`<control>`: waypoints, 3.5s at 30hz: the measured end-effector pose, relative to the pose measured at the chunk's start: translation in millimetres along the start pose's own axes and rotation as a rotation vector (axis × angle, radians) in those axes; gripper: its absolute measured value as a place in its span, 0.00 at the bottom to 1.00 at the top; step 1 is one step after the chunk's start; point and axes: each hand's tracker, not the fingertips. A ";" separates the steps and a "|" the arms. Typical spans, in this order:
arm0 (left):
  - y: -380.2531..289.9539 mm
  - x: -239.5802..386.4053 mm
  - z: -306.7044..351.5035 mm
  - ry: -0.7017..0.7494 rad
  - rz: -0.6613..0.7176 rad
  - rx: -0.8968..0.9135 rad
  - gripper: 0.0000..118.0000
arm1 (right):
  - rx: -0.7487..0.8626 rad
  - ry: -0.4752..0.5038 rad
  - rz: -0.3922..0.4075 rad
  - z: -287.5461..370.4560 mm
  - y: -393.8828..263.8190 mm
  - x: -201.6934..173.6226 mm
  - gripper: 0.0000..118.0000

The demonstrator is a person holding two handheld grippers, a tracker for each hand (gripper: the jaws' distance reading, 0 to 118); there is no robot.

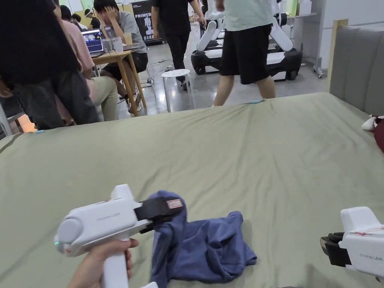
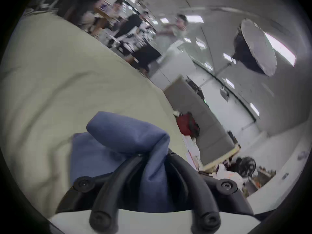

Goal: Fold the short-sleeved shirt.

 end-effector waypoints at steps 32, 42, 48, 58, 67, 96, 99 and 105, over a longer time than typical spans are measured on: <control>-24.4 6.7 -127.1 0.088 -0.015 -0.265 0.03 | -0.030 -0.032 -0.002 5.3 -21.4 13.0 0.00; -28.9 1.5 -158.3 0.169 -0.005 -0.402 0.00 | -0.001 0.009 -0.008 0.8 15.0 9.3 0.00; -6.5 -20.9 -56.6 0.253 -0.016 -0.232 0.00 | -0.022 0.284 0.051 -67.8 89.7 -51.2 0.00; -7.0 -69.2 35.1 0.339 0.087 -0.124 0.04 | -0.306 0.506 0.100 -188.8 91.0 -76.7 0.00; -27.5 -87.8 -27.1 0.230 0.178 -0.183 0.81 | -0.307 0.529 0.001 -182.1 90.8 -65.0 0.00; 94.9 -192.4 291.9 0.570 0.044 -0.001 0.18 | -0.164 0.650 0.484 -212.8 143.8 -436.9 0.00; 105.1 -232.1 347.8 0.642 0.108 0.048 0.18 | -0.162 0.724 0.456 -215.3 143.9 -494.7 0.00; 97.4 -263.2 369.1 0.691 0.133 0.074 0.43 | -0.157 0.753 0.498 -208.5 133.5 -539.5 0.00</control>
